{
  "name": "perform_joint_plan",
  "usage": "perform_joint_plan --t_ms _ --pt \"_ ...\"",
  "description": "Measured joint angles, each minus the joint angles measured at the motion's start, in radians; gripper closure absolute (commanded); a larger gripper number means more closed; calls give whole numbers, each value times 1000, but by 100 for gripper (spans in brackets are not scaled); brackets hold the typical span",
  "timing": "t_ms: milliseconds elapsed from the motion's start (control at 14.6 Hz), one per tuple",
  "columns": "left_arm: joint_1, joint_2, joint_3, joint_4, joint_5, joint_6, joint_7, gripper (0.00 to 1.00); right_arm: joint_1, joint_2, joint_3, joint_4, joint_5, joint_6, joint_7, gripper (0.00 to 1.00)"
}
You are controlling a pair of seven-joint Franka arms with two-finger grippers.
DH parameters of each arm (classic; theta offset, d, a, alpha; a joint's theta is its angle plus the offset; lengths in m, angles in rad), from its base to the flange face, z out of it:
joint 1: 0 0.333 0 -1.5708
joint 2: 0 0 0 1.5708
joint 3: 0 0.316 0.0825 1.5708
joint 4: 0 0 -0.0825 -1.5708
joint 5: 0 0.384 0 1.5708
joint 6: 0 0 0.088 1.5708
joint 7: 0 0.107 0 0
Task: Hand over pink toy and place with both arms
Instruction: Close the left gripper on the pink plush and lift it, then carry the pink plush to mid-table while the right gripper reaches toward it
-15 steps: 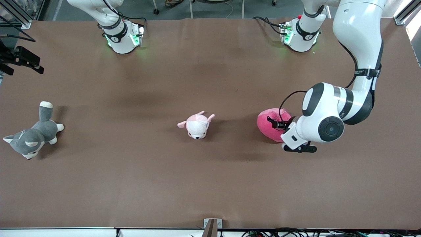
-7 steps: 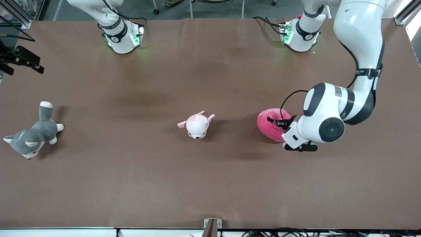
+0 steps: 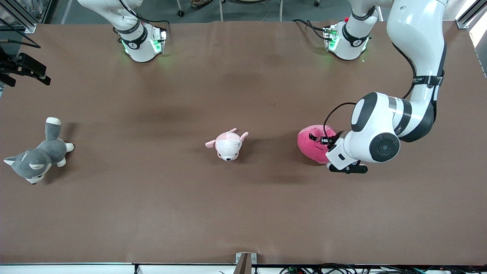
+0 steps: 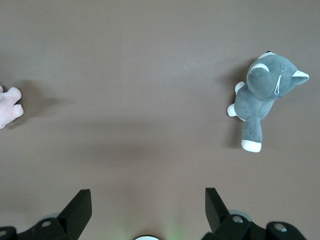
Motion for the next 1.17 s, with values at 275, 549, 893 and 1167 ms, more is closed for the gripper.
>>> perform_joint_plan --t_ms 275,549,893,1167 --pt "-4 -45 -2 33 -63 -1 -62 99 -14 44 -12 -9 -1 13 1 0" --pt "-14 -83 -60 119 -148 -57 -242 99 -36 189 -16 -9 -1 82 0 0" --pt "-73 -87 -230 233 -152 -63 -578 99 -43 235 -10 1 5 82 179 0" --pt "-196 -85 -233 271 -152 -28 -724 100 62 230 12 12 104 57 672 0"
